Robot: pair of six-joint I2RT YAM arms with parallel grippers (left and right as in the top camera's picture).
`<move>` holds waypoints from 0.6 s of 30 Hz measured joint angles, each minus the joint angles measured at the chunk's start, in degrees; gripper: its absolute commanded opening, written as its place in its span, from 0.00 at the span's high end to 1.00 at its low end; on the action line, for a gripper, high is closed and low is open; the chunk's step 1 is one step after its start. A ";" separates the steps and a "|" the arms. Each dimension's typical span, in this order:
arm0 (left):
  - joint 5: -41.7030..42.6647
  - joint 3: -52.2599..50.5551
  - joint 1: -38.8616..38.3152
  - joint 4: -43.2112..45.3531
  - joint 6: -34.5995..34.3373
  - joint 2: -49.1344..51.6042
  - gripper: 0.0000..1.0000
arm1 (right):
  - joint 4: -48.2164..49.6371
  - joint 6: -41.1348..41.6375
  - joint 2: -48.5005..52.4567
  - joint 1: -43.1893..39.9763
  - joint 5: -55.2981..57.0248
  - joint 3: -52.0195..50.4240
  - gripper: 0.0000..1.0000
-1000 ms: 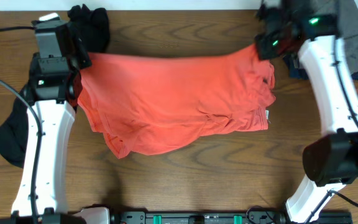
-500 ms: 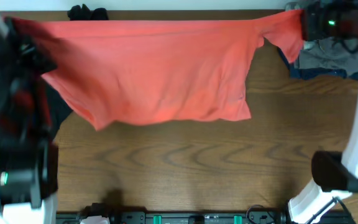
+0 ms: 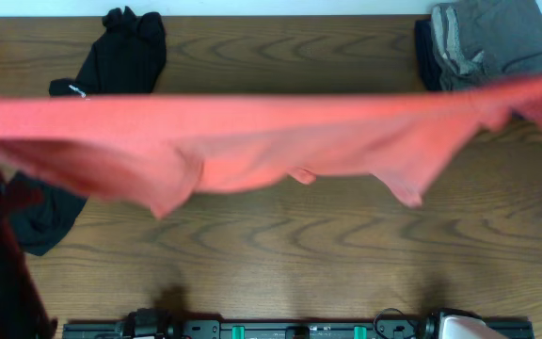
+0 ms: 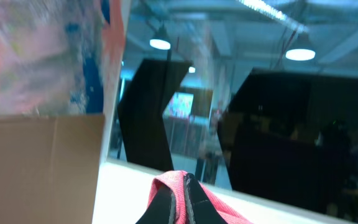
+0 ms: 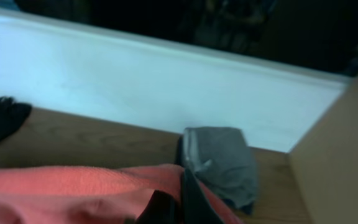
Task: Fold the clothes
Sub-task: 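Lift the T-shirt high with both grippers and shake it out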
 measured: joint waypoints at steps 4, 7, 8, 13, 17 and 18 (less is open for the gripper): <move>0.02 0.17 0.00 0.20 1.51 -3.63 0.94 | -1.33 0.00 -4.63 0.00 3.74 0.07 0.99; 0.02 1.05 0.00 0.22 2.49 -5.55 0.94 | -1.77 0.02 -6.80 0.00 5.49 0.02 0.99; 0.02 1.36 0.00 0.22 2.82 -6.03 0.94 | -1.77 0.02 -7.34 0.00 5.77 0.02 0.99; 0.02 2.67 0.00 -0.87 4.85 -7.04 0.94 | -1.03 0.02 -9.75 0.00 7.89 0.04 0.99; 0.02 2.62 0.00 -5.62 5.35 -6.84 0.94 | -0.44 0.02 -9.86 0.00 8.41 0.04 0.99; 0.02 2.62 0.00 -6.60 5.44 -6.67 0.94 | -0.50 0.02 -9.57 0.00 8.35 0.04 0.99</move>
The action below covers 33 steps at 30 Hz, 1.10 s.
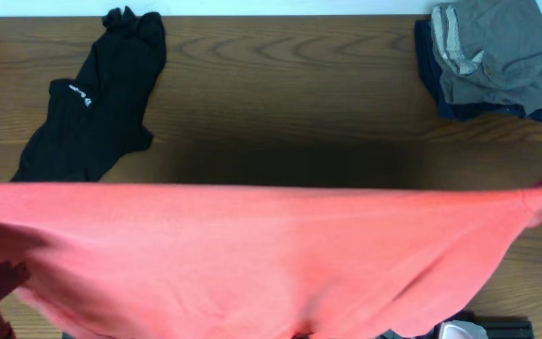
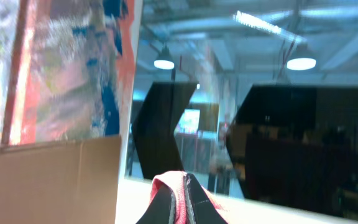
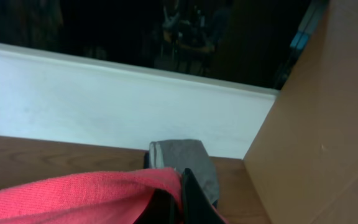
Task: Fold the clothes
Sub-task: 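Lift the T-shirt high with both grippers and shake it out, then lay the T-shirt flat on the table with both grippers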
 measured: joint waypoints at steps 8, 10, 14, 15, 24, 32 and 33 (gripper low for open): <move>-0.26 -0.02 0.00 -0.98 0.04 7.41 0.94 | -4.72 -2.01 9.11 0.00 -3.74 -0.98 0.99; -0.24 -0.04 0.00 -1.81 0.02 10.84 0.94 | -6.29 -2.97 13.68 0.00 -5.51 -1.29 0.99; -0.20 -0.15 -0.02 -4.55 -0.11 19.82 0.94 | -7.39 -4.66 23.21 0.00 -9.40 -1.81 0.99; -0.17 -0.15 -0.02 -4.90 -0.17 22.21 0.94 | -7.43 -5.18 25.77 0.00 -10.51 -1.99 0.99; -0.22 -0.22 -0.15 -4.15 -1.75 44.83 0.94 | -5.73 -8.37 45.48 0.24 -17.55 -2.27 0.99; -0.26 -0.28 -0.28 4.98 -1.92 60.04 0.94 | 3.74 -8.79 64.26 2.69 -18.29 -2.32 0.99; -0.44 -0.28 -0.28 6.95 -1.95 61.66 0.94 | 6.19 -8.92 66.49 3.13 -18.32 -2.32 0.99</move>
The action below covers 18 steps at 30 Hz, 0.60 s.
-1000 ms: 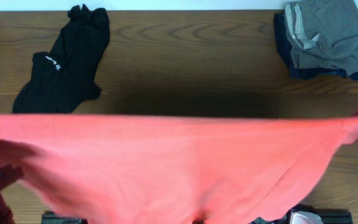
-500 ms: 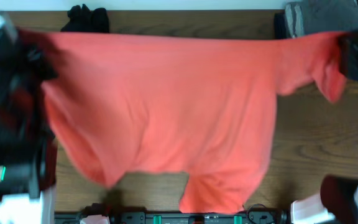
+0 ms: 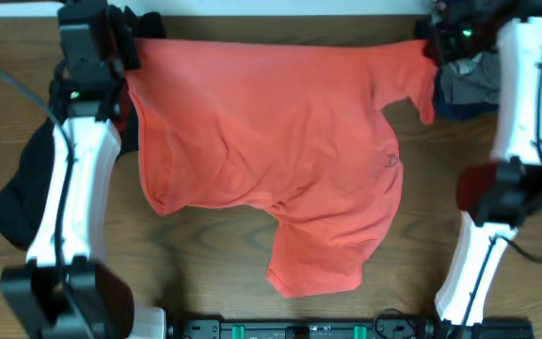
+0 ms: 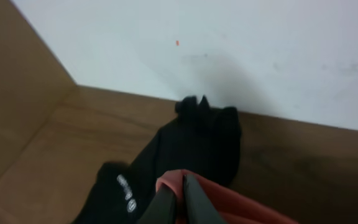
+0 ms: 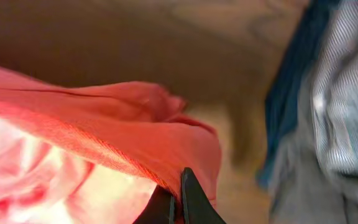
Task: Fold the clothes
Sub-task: 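Lay the T-shirt flat on the table with both grippers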
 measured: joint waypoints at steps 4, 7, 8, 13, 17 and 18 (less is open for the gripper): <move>-0.39 -0.02 0.02 6.36 0.00 5.51 0.94 | 8.74 0.00 6.82 1.70 0.24 -0.11 0.99; 0.13 -0.04 0.02 10.99 0.00 9.16 0.94 | 15.47 0.83 9.99 2.95 1.40 -0.22 0.99; 0.68 -0.04 0.02 12.61 0.00 10.45 0.94 | 17.68 1.36 10.54 3.34 2.03 -0.24 0.99; 3.41 -0.07 0.02 20.92 0.00 15.61 0.94 | 25.38 3.48 11.08 3.98 4.44 -0.33 0.99; 4.33 -0.09 0.00 27.15 0.00 19.04 0.94 | 30.45 5.09 11.08 3.96 6.58 -0.33 0.99; 4.59 -0.11 0.00 28.39 0.00 19.61 0.94 | 31.58 5.44 11.08 3.96 7.02 -0.33 0.99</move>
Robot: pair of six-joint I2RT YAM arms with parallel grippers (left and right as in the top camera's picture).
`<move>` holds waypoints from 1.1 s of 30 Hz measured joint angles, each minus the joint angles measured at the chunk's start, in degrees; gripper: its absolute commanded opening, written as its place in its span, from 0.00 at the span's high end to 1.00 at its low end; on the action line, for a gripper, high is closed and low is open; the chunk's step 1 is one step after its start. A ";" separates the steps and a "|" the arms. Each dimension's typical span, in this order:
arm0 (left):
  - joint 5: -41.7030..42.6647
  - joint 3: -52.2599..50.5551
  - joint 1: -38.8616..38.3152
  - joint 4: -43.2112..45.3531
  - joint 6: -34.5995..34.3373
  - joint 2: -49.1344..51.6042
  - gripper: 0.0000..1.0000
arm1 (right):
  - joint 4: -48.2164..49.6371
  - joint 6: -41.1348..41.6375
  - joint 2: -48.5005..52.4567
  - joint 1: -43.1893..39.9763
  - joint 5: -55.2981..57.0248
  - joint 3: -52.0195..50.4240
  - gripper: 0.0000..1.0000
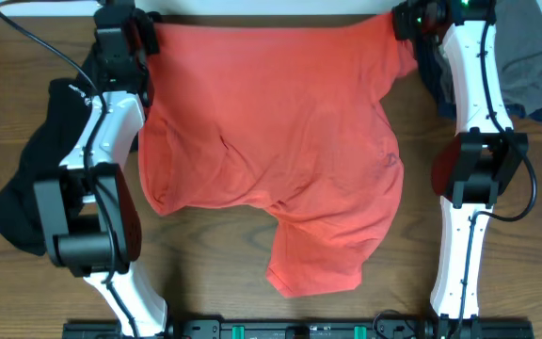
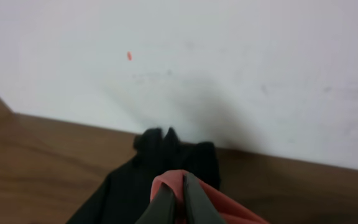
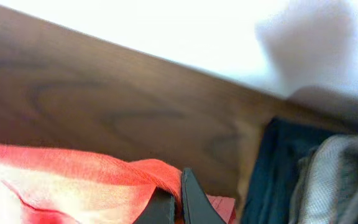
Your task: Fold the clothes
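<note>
A coral-red T-shirt (image 1: pixel 271 132) lies spread on the wooden table (image 1: pixel 252 311), its top edge along the far side and its hem toward the front. My left gripper (image 1: pixel 144 26) is shut on the shirt's far left corner (image 2: pixel 180 180). My right gripper (image 1: pixel 405 21) is shut on the far right corner (image 3: pixel 178 177). A black garment (image 1: pixel 36 179) lies partly under the shirt's left edge, and shows behind the left fingers (image 2: pixel 166 202).
A folded stack of grey and dark blue clothes (image 1: pixel 525 66) sits at the far right corner, close to the right gripper, also seen as grey and blue cloth (image 3: pixel 316 174). A white wall (image 2: pixel 229 62) runs behind the table's far edge.
Both grippers have moved further back to the table's far edge, still holding the shirt's corners. The shirt's top edge now lies straighter and flatter along the back.
The shirt first hung stretched in the air between both grippers over the table's middle, then nearer the front. Later it lay draped on the table with the grippers at the far side. Now its top edge is pulled to the back edge.
</note>
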 measured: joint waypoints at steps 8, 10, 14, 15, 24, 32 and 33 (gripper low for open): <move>0.66 -0.04 -0.11 7.10 -0.02 2.19 0.94 | 1.95 1.29 0.00 0.00 1.25 0.00 0.99; 0.66 -0.04 -0.11 7.58 0.00 2.19 0.94 | 0.50 1.36 0.00 0.00 1.42 0.00 0.99; 0.66 -0.02 -0.11 3.85 -0.04 2.14 0.94 | -4.22 1.57 0.00 0.00 1.64 0.00 0.99; 0.63 -0.02 -0.11 2.03 -0.04 2.10 0.94 | -5.60 1.57 0.00 0.00 1.68 0.00 0.99; 0.74 -0.33 -0.09 -18.29 -0.02 -5.66 0.94 | -18.58 1.75 -0.15 0.00 1.81 0.00 0.99; 0.74 -0.13 -0.09 -37.31 -0.02 -14.43 0.94 | -31.17 1.77 -2.25 -0.04 -1.01 0.02 0.99; 0.70 -0.11 -0.09 -39.39 -0.02 -14.36 0.94 | -33.03 1.77 -2.60 -0.04 -1.73 0.02 0.99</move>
